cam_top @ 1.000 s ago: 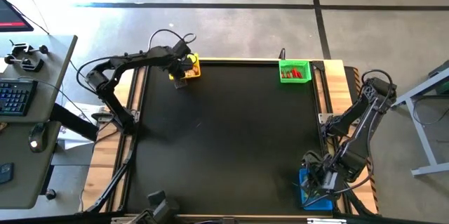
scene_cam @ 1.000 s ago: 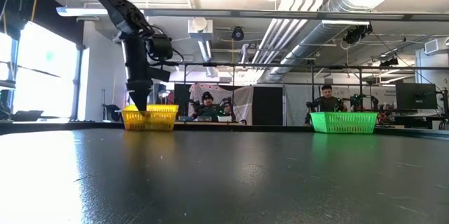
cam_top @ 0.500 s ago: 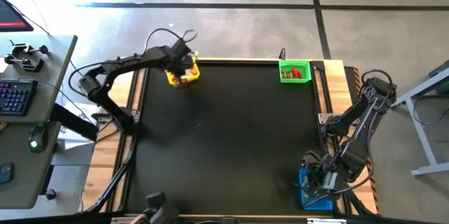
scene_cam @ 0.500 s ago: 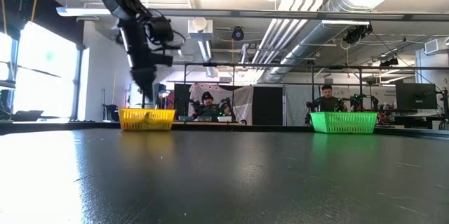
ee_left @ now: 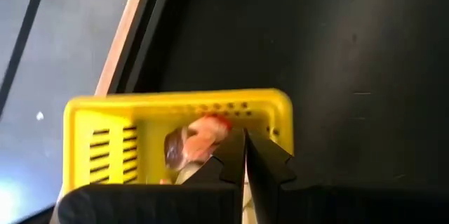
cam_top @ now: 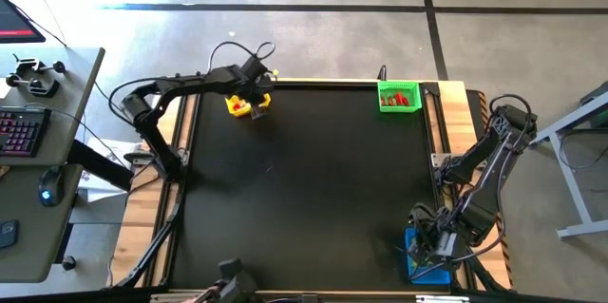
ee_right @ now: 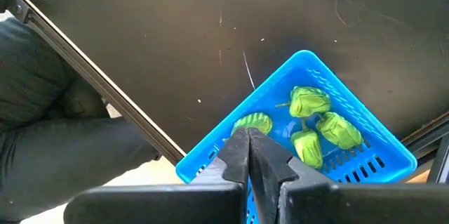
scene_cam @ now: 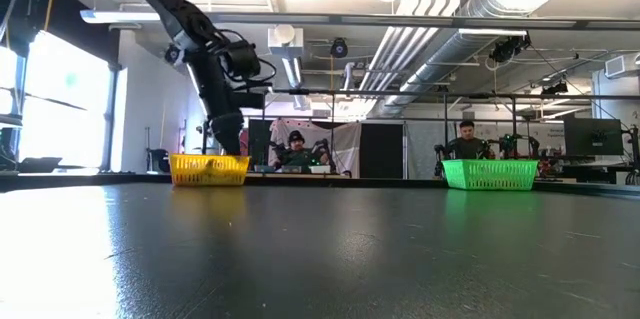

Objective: Sort produce into baskets
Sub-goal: Adjust the yellow bin on the table

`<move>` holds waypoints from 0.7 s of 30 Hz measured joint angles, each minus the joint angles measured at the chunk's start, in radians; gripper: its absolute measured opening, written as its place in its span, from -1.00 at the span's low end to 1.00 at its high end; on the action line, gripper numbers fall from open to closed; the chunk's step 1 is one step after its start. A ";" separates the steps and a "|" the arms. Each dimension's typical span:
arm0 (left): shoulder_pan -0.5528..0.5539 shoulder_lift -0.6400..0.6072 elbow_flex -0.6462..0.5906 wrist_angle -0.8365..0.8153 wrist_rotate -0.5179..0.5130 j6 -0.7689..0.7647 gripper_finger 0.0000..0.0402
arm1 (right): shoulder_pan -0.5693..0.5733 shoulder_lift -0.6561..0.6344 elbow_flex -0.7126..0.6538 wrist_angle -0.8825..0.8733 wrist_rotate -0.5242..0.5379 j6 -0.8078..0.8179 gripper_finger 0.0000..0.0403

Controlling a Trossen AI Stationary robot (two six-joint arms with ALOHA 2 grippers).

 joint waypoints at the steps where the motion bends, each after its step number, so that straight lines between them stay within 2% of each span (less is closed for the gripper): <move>1: -0.007 0.000 0.000 0.004 0.002 0.011 -1.00 | 0.000 0.000 0.000 0.000 0.000 0.000 -1.00; 9: -0.080 -0.003 0.000 0.003 0.032 0.093 -1.00 | 0.000 0.000 0.000 0.000 0.000 0.000 -1.00; 16: -0.122 -0.015 0.000 0.005 0.053 0.085 -1.00 | 0.000 0.000 0.000 0.000 0.011 -0.002 -1.00; 21: -0.134 -0.061 0.000 0.014 0.110 0.061 -1.00 | 0.000 0.000 0.000 0.000 0.109 -0.063 -1.00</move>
